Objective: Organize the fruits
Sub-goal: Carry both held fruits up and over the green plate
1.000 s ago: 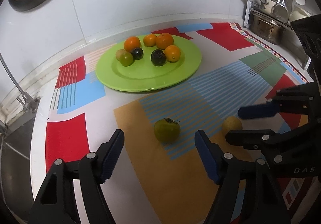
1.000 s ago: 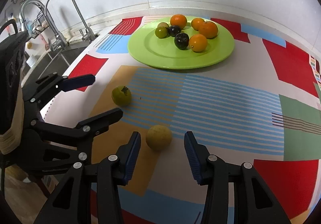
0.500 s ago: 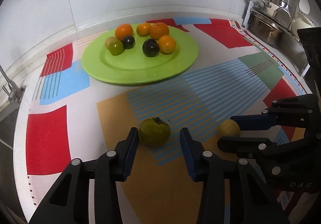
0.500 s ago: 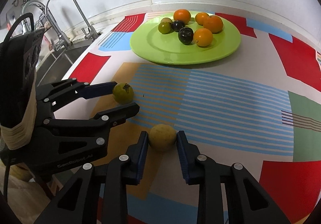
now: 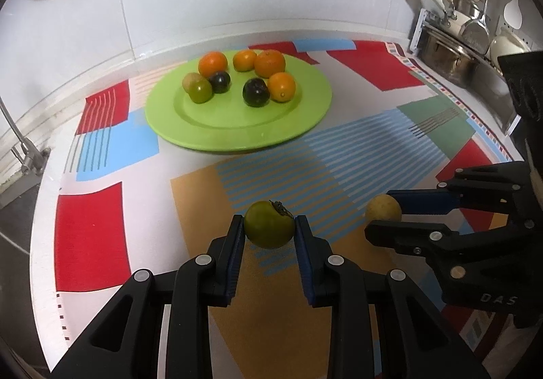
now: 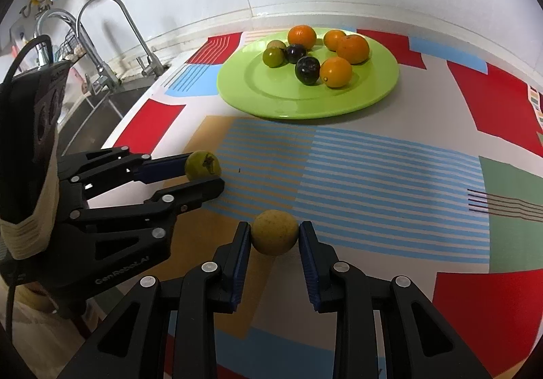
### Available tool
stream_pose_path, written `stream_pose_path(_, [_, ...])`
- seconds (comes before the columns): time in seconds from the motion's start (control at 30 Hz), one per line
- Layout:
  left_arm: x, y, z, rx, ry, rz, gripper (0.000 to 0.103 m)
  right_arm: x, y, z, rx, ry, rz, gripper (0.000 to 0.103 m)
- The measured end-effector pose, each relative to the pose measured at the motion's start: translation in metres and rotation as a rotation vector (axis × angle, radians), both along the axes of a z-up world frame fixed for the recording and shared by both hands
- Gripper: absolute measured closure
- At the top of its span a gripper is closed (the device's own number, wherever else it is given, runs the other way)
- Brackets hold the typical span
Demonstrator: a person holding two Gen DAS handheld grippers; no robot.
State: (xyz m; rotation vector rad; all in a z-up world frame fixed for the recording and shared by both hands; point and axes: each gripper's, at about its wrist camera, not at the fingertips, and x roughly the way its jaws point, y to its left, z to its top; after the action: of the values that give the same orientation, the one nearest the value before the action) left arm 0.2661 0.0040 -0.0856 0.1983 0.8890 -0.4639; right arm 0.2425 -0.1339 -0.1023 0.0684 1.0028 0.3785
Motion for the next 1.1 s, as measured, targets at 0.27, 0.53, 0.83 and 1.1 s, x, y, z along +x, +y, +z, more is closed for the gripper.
stream_pose_path(0.27, [-0.010,0.004,0.018,-0.010,-0.041,0.018,0.073,-0.004,-0.002,0.010,0.001,-0.038,-0.006,0.073])
stream_pose_path(0.53, [-0.021,0.006,0.031,-0.016,-0.072,0.027,0.073,-0.012,-0.003,0.024,0.000,-0.085,-0.011,0.073])
stream_pose_path(0.83, [-0.030,0.010,0.049,-0.026,-0.125,0.041,0.073,-0.016,-0.004,0.042,0.002,-0.145,-0.021,0.073])
stream_pose_path(1.1, [-0.030,0.011,0.063,-0.032,-0.174,0.050,0.073,-0.015,-0.009,0.060,-0.011,-0.223,-0.038,0.073])
